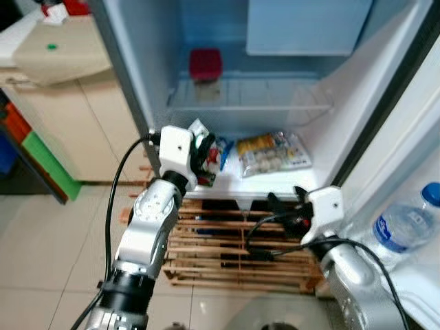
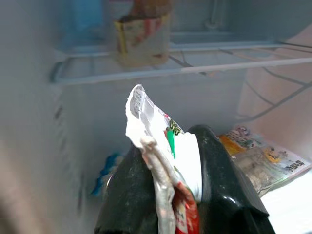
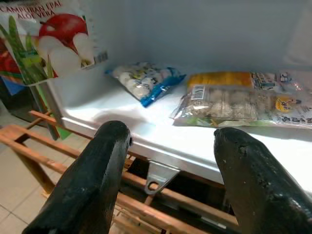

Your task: Restocking fridge

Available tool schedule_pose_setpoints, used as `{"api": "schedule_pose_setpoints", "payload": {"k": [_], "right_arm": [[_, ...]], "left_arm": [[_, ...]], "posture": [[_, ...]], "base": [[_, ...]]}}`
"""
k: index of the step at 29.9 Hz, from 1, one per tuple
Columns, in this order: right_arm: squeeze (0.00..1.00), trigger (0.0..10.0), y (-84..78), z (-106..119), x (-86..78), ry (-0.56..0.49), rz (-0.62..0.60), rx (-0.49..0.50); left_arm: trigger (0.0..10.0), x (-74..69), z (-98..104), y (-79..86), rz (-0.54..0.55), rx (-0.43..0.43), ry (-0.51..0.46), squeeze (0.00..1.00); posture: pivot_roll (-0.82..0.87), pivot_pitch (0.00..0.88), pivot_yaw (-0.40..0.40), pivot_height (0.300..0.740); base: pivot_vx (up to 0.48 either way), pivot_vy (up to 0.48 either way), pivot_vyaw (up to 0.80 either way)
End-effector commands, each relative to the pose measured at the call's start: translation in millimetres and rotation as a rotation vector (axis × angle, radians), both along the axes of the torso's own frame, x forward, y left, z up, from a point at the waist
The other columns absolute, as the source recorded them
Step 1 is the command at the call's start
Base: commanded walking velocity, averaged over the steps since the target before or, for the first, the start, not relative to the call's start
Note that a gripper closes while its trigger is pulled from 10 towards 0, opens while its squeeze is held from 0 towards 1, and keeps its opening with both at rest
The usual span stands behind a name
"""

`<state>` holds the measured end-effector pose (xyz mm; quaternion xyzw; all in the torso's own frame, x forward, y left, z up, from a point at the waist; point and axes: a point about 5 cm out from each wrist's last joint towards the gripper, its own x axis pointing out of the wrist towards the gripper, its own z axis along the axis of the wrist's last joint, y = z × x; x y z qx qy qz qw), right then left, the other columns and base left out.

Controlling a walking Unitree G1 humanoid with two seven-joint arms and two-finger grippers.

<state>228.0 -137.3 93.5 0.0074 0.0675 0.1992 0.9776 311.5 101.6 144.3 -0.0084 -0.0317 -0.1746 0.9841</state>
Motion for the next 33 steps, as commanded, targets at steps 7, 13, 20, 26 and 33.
{"api": "schedule_pose_setpoints", "payload": {"k": [7,13,20,26,33], "right_arm": [[0.00,10.0,-7.2,5,-8.2,0.008,-0.004,-0.017],[0.00,10.0,-11.4,6,-20.5,0.022,-0.024,-0.030],[0.00,10.0,-14.2,6,-39.8,0.060,-0.035,-0.040],[0.00,10.0,-15.8,8,-62.3,0.099,-0.044,-0.058],[0.00,10.0,-21.7,11,-83.5,0.148,-0.077,-0.072]], "left_arm": [[10.0,17.7,-1,-10.2,-0.020,0.038,-0.044,0.00],[10.0,33.7,2,-7.1,0.000,0.052,-0.069,0.00],[10.0,44.8,10,-5.4,0.016,0.062,-0.139,0.00],[10.0,50.7,12,-11.4,0.007,0.114,-0.186,0.00],[10.0,60.5,16,-9.7,0.060,0.169,-0.224,0.00]], "posture": [[-0.19,0.087,0.038,0.740],[-0.23,0.119,0.034,0.740],[-0.26,0.182,0.021,0.740],[-0.31,0.257,0.013,0.740],[-0.35,0.305,0.003,0.740]], "base": [[0.000,0.000,0.00],[0.000,0.000,0.00],[0.000,0.000,0.00],[0.000,0.000,0.00],[0.000,0.000,0.00]]}}
